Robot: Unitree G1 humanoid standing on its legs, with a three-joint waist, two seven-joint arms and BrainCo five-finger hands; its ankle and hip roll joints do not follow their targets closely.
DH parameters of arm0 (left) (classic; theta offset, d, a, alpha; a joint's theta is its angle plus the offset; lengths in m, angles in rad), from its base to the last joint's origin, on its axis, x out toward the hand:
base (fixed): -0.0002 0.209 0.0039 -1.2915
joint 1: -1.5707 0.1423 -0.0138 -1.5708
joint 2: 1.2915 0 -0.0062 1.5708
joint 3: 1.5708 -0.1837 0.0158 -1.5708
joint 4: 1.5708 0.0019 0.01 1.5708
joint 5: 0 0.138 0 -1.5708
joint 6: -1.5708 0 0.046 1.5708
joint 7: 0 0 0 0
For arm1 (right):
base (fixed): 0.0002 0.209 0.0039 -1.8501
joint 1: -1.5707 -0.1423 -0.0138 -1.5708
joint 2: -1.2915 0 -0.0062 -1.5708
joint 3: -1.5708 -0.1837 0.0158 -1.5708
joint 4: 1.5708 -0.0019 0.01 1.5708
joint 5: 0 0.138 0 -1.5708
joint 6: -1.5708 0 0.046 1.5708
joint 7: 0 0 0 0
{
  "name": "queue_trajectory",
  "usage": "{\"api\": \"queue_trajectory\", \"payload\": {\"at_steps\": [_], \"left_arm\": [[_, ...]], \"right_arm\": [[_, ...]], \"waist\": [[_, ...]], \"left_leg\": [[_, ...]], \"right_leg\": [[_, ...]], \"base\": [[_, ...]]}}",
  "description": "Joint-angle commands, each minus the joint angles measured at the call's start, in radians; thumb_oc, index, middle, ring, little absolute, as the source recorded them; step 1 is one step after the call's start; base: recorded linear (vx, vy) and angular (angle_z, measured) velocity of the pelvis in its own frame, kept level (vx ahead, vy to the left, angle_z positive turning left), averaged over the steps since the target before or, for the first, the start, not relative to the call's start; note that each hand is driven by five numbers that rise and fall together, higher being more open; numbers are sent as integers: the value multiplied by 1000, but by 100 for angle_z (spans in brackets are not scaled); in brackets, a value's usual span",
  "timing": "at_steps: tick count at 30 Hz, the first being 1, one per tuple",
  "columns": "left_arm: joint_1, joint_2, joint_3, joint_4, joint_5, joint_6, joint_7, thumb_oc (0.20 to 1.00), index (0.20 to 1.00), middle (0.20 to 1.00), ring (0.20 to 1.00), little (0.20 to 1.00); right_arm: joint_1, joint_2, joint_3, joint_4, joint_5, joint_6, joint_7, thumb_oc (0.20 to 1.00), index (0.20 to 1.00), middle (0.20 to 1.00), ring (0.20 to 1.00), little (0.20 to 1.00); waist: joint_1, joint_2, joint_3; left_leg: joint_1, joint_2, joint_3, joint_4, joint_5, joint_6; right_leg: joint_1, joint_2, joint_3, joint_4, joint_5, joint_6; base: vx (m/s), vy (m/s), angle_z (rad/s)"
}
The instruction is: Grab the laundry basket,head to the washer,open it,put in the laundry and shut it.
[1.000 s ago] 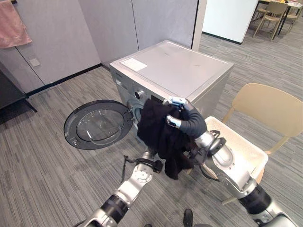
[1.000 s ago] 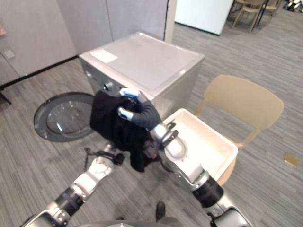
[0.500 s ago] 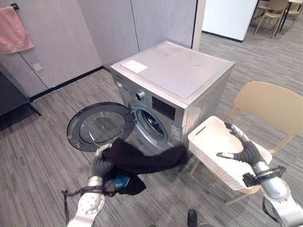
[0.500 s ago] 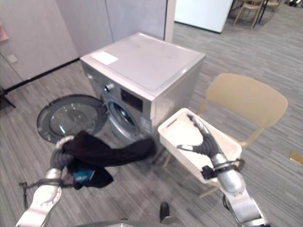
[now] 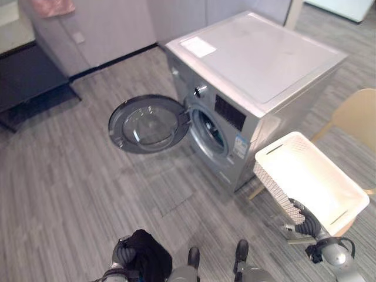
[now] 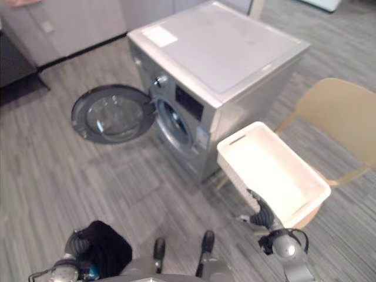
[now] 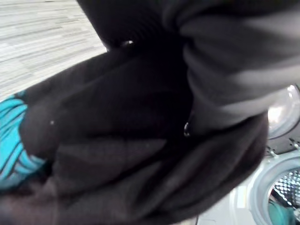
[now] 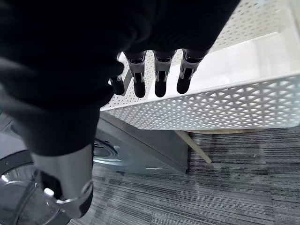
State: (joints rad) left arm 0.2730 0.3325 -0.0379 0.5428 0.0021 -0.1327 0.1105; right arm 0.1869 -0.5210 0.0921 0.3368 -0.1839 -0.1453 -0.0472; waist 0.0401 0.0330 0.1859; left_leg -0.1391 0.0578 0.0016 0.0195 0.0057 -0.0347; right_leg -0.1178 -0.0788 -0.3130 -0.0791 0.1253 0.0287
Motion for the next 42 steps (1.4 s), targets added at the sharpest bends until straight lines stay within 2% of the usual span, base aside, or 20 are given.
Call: {"api": "queue_trajectory", "payload": {"at_steps": [1,3,9,11,13,14,16,18,22,25,26,27,29,30,31,36,37,38,41,42], "left_arm": [[-54,74,43,-57,-18,-41,25,200,200,200,200,200],[-80,75,14,-54,-13,-41,18,200,200,200,200,200],[-108,78,-25,-39,-3,-34,11,200,200,200,200,200],[-129,97,-46,-46,8,-34,11,200,200,200,200,200],[-152,106,-61,-50,20,-39,17,200,200,200,200,200],[-164,108,-75,-52,23,-42,24,200,200,200,200,200],[-177,105,-83,-48,20,-44,33,200,200,200,200,200],[-185,104,-88,-42,20,-40,30,200,200,200,200,200],[-198,94,-100,-31,28,-36,22,200,200,200,200,200],[-187,90,-112,-34,38,-37,19,200,200,200,200,200],[-189,77,-123,-27,42,-36,15,200,200,200,200,200],[-189,77,-123,-26,42,-36,15,200,200,200,200,200],[-185,65,-134,-40,36,-36,5,200,200,200,200,200],[-194,58,-147,-42,31,-37,0,200,200,200,200,200],[-206,56,-156,-45,30,-36,-1,200,200,200,200,200],[-210,59,-169,-53,36,-35,-2,200,200,200,200,200],[-209,61,-170,-55,37,-35,-4,200,200,200,200,200],[-207,61,-174,-57,36,-35,-2,200,200,200,200,200],[-208,58,-185,-60,30,-35,-2,200,200,200,200,200],[-209,58,-197,-58,31,-33,0,200,200,200,200,200]], "right_arm": [[-75,10,36,-8,-37,-16,-48,1000,1000,1000,1000,1000],[-101,17,63,36,-51,0,-54,1000,1000,1000,1000,1000],[-146,56,110,101,-76,14,-62,1000,1000,1000,1000,1000],[-160,66,124,94,-80,13,-68,1000,1000,1000,1000,1000],[-168,73,137,88,-82,12,-63,1000,1000,1000,1000,1000],[-180,69,155,92,-91,12,-66,1000,1000,1000,1000,1000],[-185,67,164,97,-84,11,-72,1000,1000,1000,1000,1000],[-180,67,165,105,-83,14,-68,1000,1000,1000,1000,1000],[-157,71,156,121,-99,23,-62,1000,1000,1000,1000,1000],[-127,72,151,124,-97,22,-62,1000,1000,1000,1000,1000],[-125,70,146,140,-101,17,-65,1000,1000,1000,1000,1000],[-125,71,147,140,-101,17,-65,1000,1000,1000,1000,1000],[-126,64,137,129,-99,15,-69,1000,1000,1000,1000,1000],[-131,58,127,134,-74,13,-76,1000,1000,1000,1000,1000],[-138,55,123,142,-68,19,-82,1000,1000,1000,1000,1000],[-141,50,121,158,-63,23,-91,1000,1000,1000,1000,1000],[-142,50,123,166,-64,22,-93,1000,1000,1000,1000,1000],[-145,53,132,180,-65,22,-96,1000,1000,1000,1000,1000],[-151,57,138,195,-68,22,-99,1000,1000,1000,1000,1000],[-155,59,142,207,-70,23,-104,1000,1000,1000,1000,1000]], "waist": [[-10,-67,3],[-25,-62,-7],[-16,-71,-10],[-21,-72,3],[-47,-72,19],[-68,-65,30],[-83,-68,40],[-89,-78,40],[-116,-80,39],[-126,-77,26],[-141,-65,5],[-144,-70,3],[-156,-62,-5],[-155,-68,-2],[-145,-89,6],[-116,-115,11],[-109,-116,12],[-88,-113,17],[-70,-108,20],[-63,-103,19]], "left_leg": [[-5,-22,220,101,-72,-4],[15,14,325,113,-108,-6],[13,-18,286,108,-131,35],[38,-40,256,94,-148,57],[62,-57,229,71,-130,72],[96,-72,193,43,-133,78],[140,-91,163,14,-142,82],[161,-113,135,7,-151,83],[254,-137,63,-7,-204,72],[298,-138,36,-3,-243,65],[296,-116,46,61,-235,29],[291,-121,44,61,-231,29],[241,-82,83,221,-154,-26],[172,-40,129,379,-93,-45],[92,-21,168,431,-101,-22],[-12,-18,147,326,-151,5],[-20,-23,123,264,-126,1],[-54,-27,49,166,-50,-18],[-82,-35,-52,98,5,-32],[-107,-42,-123,69,40,-39]], "right_leg": [[84,-50,-29,38,-147,77],[105,-65,-80,29,-159,86],[123,-107,-89,142,-193,96],[70,-126,-37,280,-206,101],[-28,-74,73,369,-195,84],[-92,-22,144,364,-188,82],[-153,11,153,308,-156,77],[-175,13,146,252,-120,87],[-239,-1,48,148,-54,115],[-213,12,79,144,-56,95],[-192,17,91,158,-56,79],[-195,12,90,156,-52,79],[-145,22,85,139,-53,58],[-85,38,91,112,-82,33],[-45,31,114,98,-104,23],[20,28,178,84,-142,35],[32,30,198,83,-148,35],[66,50,247,78,-165,32],[95,65,303,80,-182,36],[106,75,351,94,-192,37]], "base": [[71,73,93],[150,169,105],[123,175,49],[151,206,32],[138,157,57],[202,117,106],[303,56,84],[276,-1,42],[425,-59,47],[334,-91,46],[373,-126,83],[332,-138,84],[267,-134,24],[373,-174,-1],[360,-131,-13],[199,22,-95],[312,114,-65],[327,131,-70],[261,130,-107],[213,187,-119]]}}
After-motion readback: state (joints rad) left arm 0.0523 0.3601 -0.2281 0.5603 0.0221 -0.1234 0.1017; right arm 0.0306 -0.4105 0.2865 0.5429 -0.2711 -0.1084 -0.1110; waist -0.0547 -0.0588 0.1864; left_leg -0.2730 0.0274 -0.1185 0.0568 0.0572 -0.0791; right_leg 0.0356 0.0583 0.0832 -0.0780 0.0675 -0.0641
